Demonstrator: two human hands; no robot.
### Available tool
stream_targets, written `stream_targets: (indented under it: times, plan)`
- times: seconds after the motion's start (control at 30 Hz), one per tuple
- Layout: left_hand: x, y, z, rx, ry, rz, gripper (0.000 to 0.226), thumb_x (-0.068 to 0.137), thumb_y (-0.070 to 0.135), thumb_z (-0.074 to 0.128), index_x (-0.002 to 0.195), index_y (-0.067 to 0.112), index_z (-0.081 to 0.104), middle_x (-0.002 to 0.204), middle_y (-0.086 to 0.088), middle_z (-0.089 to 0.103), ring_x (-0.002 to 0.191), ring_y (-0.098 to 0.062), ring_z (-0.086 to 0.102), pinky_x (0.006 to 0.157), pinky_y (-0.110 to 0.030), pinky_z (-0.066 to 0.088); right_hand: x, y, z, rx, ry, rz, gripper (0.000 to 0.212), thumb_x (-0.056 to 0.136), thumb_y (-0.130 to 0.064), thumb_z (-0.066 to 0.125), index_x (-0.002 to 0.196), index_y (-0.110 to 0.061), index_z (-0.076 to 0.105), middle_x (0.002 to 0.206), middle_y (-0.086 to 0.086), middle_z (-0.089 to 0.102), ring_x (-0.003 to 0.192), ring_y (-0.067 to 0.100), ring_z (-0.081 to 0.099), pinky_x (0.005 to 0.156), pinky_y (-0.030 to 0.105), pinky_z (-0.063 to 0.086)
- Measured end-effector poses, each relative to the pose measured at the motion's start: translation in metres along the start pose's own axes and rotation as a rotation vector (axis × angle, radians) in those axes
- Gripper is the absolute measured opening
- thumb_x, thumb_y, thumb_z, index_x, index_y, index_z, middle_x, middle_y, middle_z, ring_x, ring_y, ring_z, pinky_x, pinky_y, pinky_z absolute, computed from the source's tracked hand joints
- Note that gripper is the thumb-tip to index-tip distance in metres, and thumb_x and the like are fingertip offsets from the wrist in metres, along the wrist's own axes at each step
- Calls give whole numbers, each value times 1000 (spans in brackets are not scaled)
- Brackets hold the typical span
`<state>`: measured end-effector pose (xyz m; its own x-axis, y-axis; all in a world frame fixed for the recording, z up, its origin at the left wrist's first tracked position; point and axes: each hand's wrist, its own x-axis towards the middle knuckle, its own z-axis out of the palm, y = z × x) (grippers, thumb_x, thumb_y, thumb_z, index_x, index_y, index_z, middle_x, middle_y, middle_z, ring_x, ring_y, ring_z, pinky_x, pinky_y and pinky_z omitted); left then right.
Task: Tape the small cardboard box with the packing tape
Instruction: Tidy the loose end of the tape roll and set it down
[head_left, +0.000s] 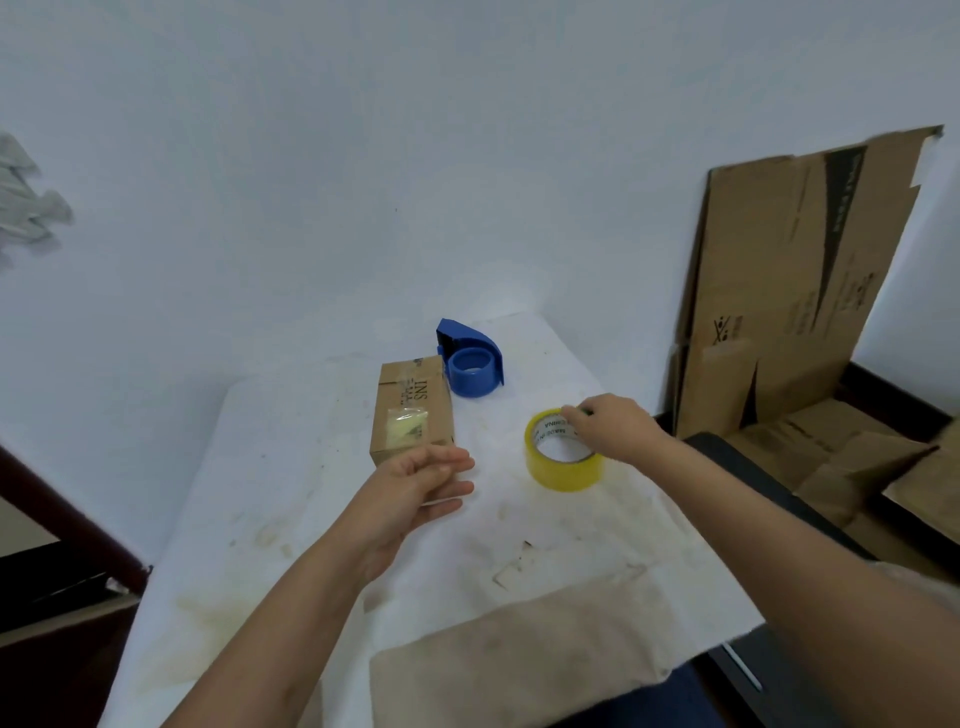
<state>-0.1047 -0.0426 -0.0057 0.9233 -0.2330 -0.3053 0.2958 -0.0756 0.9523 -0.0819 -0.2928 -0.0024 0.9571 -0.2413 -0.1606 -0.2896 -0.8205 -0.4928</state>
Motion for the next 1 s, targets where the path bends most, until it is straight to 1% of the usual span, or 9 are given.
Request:
stream_targets:
  times: [0.07, 0.13, 0.4, 0.5, 0.57, 0.63, 0.7, 0.77, 1.0]
  plan:
    - [1, -2, 2, -4, -10, -7, 25, 99, 3, 48, 110, 6, 71, 112, -7, 75, 100, -24, 73, 87, -35, 58, -1, -5, 1, -78, -117, -26, 36, 95, -14, 41, 125, -9, 59, 132, 14, 57, 116, 30, 54, 92, 35, 45]
    - [2, -1, 4, -5, -17, -10, 25, 99, 3, 48, 110, 7, 70, 112, -7, 75, 100, -24, 73, 89, -36, 58, -1, -10, 8, -96, -133, -72, 45, 91, -4, 42, 134, -13, 52, 138, 13, 50, 124, 30, 49, 98, 34, 42]
    - [-6, 1, -8, 60, 12, 30, 26, 98, 3, 48, 106, 9, 72, 108, -9, 76, 94, -21, 74, 85, -31, 59, 12, -10, 32, -108, -8, -96, 24, 83, -9, 56, 106, -16, 60, 113, 9, 60, 101, 29, 58, 74, 34, 47]
    - [-10, 4, -14, 201, 166, 230, 27, 97, 4, 51, 97, 18, 74, 105, -1, 76, 87, -12, 71, 79, -24, 56, 14, -11, 37, -65, 102, -158, 24, 83, -10, 51, 98, -19, 67, 103, 5, 63, 99, 27, 58, 76, 35, 49]
    - [-8, 9, -21, 503, 332, 456, 28, 95, 6, 54, 96, 27, 72, 113, 15, 66, 99, -6, 61, 77, -17, 46, 12, -16, 37, -58, 180, -195, 27, 83, -9, 48, 97, -19, 68, 102, 4, 63, 100, 28, 56, 79, 36, 48]
    - [3, 8, -30, 790, 364, 611, 35, 92, 2, 55, 110, 29, 67, 132, 14, 54, 121, -12, 47, 89, -21, 40, 12, -21, 38, -100, 213, -207, 30, 83, -10, 45, 96, -22, 69, 105, 2, 63, 104, 29, 52, 82, 35, 43]
    - [16, 3, -38, 912, 310, 509, 49, 91, 5, 55, 131, 33, 55, 156, 3, 32, 131, -22, 42, 92, -24, 38, 12, -24, 41, -128, 229, -184, 33, 84, -10, 44, 100, -26, 69, 118, -1, 60, 115, 28, 46, 90, 37, 36]
    - [25, -5, -40, 886, 272, 333, 56, 94, 13, 54, 140, 40, 41, 164, -4, 13, 124, -26, 51, 85, -25, 40, 11, -25, 45, -41, 219, -122, 37, 84, -8, 43, 106, -28, 66, 131, -4, 51, 127, 27, 36, 97, 39, 31]
    - [31, -12, -14, 879, 283, 322, 51, 97, 19, 51, 146, 28, 38, 163, -3, 16, 129, -25, 49, 93, -30, 45, 4, -37, 44, 61, 252, -152, 31, 87, -11, 50, 113, -25, 59, 144, -3, 37, 135, 25, 28, 105, 42, 27]
